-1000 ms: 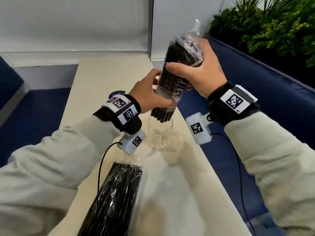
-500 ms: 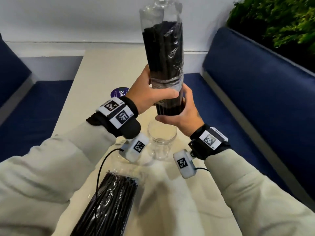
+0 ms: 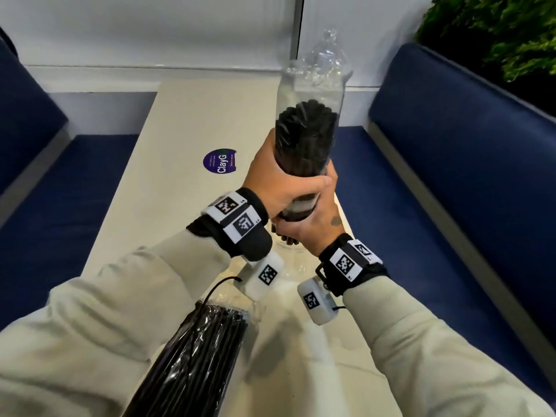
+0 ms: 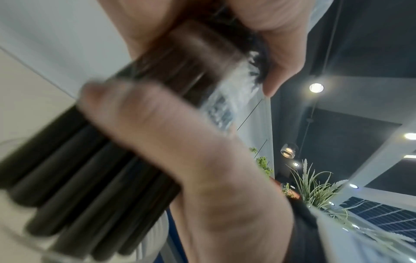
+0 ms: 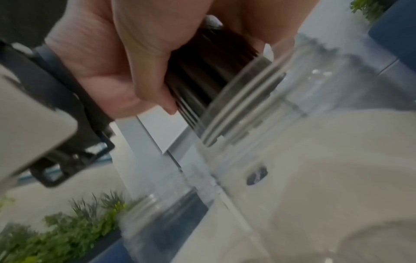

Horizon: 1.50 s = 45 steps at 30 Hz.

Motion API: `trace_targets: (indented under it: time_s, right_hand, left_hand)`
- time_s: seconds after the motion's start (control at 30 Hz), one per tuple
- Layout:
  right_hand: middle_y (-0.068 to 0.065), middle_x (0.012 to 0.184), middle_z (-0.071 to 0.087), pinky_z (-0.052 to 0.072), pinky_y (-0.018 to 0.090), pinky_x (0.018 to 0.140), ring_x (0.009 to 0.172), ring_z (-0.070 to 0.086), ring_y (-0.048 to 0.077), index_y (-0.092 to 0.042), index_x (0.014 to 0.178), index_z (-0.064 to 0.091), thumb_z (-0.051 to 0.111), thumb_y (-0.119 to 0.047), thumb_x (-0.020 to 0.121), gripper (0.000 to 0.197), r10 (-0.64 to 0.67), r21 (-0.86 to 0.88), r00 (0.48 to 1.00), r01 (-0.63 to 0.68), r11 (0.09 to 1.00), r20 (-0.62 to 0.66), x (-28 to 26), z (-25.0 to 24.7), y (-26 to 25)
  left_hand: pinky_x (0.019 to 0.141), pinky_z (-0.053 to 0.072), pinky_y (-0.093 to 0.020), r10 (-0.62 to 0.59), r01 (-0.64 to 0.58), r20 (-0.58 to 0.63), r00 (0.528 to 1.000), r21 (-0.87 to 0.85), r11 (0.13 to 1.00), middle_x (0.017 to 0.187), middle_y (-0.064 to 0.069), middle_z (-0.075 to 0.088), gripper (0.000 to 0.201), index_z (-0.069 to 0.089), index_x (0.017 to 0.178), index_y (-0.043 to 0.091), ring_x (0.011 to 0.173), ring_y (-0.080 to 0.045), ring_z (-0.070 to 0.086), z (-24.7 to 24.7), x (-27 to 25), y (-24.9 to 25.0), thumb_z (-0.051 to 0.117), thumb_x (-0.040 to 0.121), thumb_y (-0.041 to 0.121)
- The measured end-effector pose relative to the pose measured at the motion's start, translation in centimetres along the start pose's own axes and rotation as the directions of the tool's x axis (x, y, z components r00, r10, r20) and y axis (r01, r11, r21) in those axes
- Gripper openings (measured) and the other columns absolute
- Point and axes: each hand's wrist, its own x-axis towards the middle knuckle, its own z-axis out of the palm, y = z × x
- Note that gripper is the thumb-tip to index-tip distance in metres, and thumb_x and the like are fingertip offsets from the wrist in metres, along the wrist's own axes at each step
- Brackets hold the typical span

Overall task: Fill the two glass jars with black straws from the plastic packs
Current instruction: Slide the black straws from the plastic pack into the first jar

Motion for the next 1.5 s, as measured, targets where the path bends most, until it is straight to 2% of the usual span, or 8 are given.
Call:
trace_targets:
  time_s: [0.23, 0.4, 0.63, 0.8, 0.93, 1.13, 1.27, 1.5]
  right_hand:
    - [-0.012, 0.120, 0.059, 0.056, 0.046, 0.096, 0.115, 0.061, 0.018, -0.041, 0.144, 0.018, 0.091, -0.024, 0.051, 0.120, 0.133, -0.040, 0.991, -0.133, 0.990, 0.007, -1.6, 0.8, 1.9]
    - [-0.002, 0.117, 0.061, 0.057, 0.032, 0.093, 0.111, 0.066, 0.011, -0.002, 0.142, 0.025, 0.083, 0.015, 0.062, 0.100, 0.052, 0.122, 0.998, -0.048, 0.991, -0.028, -0.8, 0.2, 1.4]
    - [0.001, 0.116, 0.063, 0.059, 0.040, 0.091, 0.107, 0.067, 0.014, -0.030, 0.123, 0.038, 0.092, -0.014, 0.058, 0.086, 0.107, 0.029, 0.994, -0.106, 0.994, -0.022, -1.2, 0.9, 1.6]
    - [0.003, 0.127, 0.059, 0.055, 0.043, 0.099, 0.119, 0.063, 0.020, -0.011, 0.141, 0.030, 0.087, 0.003, 0.062, 0.099, 0.004, 0.119, 1.000, -0.003, 0.993, -0.006, 0.0, -0.5, -0.1]
    - [-0.004, 0.117, 0.065, 0.057, 0.037, 0.095, 0.109, 0.066, 0.010, -0.016, 0.135, 0.045, 0.085, -0.014, 0.070, 0.076, -0.009, -0.061, 0.999, 0.012, 0.998, 0.045, 0.7, -1.5, -1.6]
    - [-0.010, 0.113, 0.065, 0.052, 0.022, 0.095, 0.105, 0.064, 0.005, -0.029, 0.118, 0.059, 0.089, -0.028, 0.067, 0.059, 0.016, -0.116, 1.000, -0.013, 0.993, 0.022, -0.4, -1.4, -1.6]
    - [-0.017, 0.099, 0.066, 0.048, 0.008, 0.082, 0.093, 0.063, -0.004, -0.026, 0.110, 0.066, 0.086, -0.036, 0.071, 0.046, 0.009, -0.188, 0.999, -0.016, 0.982, -0.036, 0.3, -1.6, -2.3]
    - [-0.018, 0.088, 0.071, 0.048, 0.004, 0.072, 0.080, 0.064, -0.013, -0.020, 0.107, 0.069, 0.082, -0.036, 0.077, 0.036, 0.034, -0.205, 0.998, -0.043, 0.978, -0.048, 1.6, -1.8, -2.9]
  left_hand:
    - [0.095, 0.055, -0.039, -0.039, 0.035, 0.065, 0.997, 0.057, 0.998, 0.108, 0.003, 0.069, 0.079, 0.055, 0.117, 0.018, 0.105, -0.011, 0.067, 0.5, -0.7, -3.2, 0.087, 0.048, 0.037]
    - [0.098, 0.052, -0.038, -0.044, 0.038, 0.100, 0.994, 0.054, 0.998, 0.113, 0.004, 0.067, 0.086, 0.051, 0.122, 0.019, 0.108, -0.009, 0.065, 0.9, -1.6, -4.8, 0.090, 0.047, 0.037]
    - [0.097, 0.054, -0.040, -0.042, 0.048, 0.101, 0.994, -0.056, 0.997, 0.111, 0.006, 0.070, 0.079, 0.055, 0.122, 0.025, 0.106, -0.010, 0.067, 0.9, -1.7, -4.2, 0.085, 0.053, 0.048]
    - [0.105, 0.048, -0.042, 0.054, -0.045, 0.112, 0.992, -0.083, 0.996, 0.126, 0.002, 0.062, 0.084, 0.044, 0.134, 0.027, 0.119, -0.013, 0.060, 0.5, -1.7, -4.5, 0.086, 0.062, 0.038]
    - [0.105, 0.047, -0.041, 0.085, -0.072, 0.173, 0.981, -0.083, 0.994, 0.116, 0.006, 0.064, 0.046, 0.050, 0.115, 0.039, 0.115, -0.012, 0.061, 0.1, -1.6, -4.3, 0.072, 0.074, 0.043]
    - [0.094, 0.053, -0.041, 0.117, -0.114, -0.015, 0.993, 0.116, 0.987, 0.114, -0.007, 0.066, 0.029, 0.068, 0.106, 0.012, 0.106, -0.020, 0.065, -0.4, -1.0, -4.5, 0.060, 0.090, 0.035]
    - [0.073, 0.051, -0.018, 0.283, -0.270, -0.009, 0.959, 0.271, 0.924, 0.085, -0.001, 0.068, 0.023, 0.075, 0.094, 0.006, 0.077, -0.017, 0.064, -1.0, -0.2, -3.0, 0.064, 0.089, 0.025]
    - [0.058, 0.044, -0.025, 0.340, -0.325, 0.004, 0.940, 0.311, 0.893, 0.067, -0.011, 0.065, 0.035, 0.072, 0.072, 0.000, 0.060, -0.018, 0.055, -1.3, 0.9, -1.8, 0.061, 0.086, 0.029]
